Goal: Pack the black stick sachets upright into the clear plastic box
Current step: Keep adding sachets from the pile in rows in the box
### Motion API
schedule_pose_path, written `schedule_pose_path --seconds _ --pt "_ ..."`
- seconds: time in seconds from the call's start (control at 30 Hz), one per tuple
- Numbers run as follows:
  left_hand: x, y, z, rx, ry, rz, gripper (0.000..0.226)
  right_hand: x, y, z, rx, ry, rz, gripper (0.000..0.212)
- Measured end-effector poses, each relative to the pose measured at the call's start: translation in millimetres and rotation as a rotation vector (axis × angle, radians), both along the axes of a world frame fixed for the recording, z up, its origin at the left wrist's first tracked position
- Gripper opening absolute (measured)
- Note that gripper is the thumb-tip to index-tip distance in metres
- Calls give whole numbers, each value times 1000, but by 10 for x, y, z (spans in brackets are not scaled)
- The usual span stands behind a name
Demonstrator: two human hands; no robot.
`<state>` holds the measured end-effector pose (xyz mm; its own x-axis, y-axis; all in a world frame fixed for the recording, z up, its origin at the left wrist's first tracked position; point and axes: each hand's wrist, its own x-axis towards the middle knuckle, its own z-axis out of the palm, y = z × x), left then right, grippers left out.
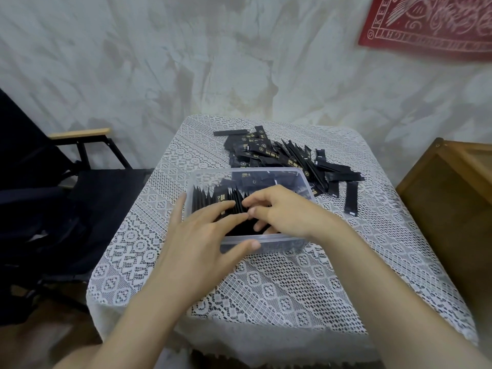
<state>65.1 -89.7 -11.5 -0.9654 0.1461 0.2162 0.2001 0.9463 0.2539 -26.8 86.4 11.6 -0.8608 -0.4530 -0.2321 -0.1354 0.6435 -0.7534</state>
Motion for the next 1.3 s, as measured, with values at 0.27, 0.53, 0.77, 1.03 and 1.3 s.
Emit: schedule_pose_path --seconds 0.27,0.53,0.77,1.03,1.3 --pt "-11 -45 8 43 14 -2 67 -25 -1 -39 -5 -2 0 33" --pt "-21 -28 14 -16 35 18 88 -22 -9 -33 12 2 3 31" --pt "-35 -18 82 -9 12 11 100 -25 -13 -43 2 1 4 32" --pt "19 -117 74 -2 -102 47 96 -24 -13 -40 -12 -30 17 28" --pt "58 -105 138 -134 -58 -27 95 -47 -29 -47 19 3 34 26"
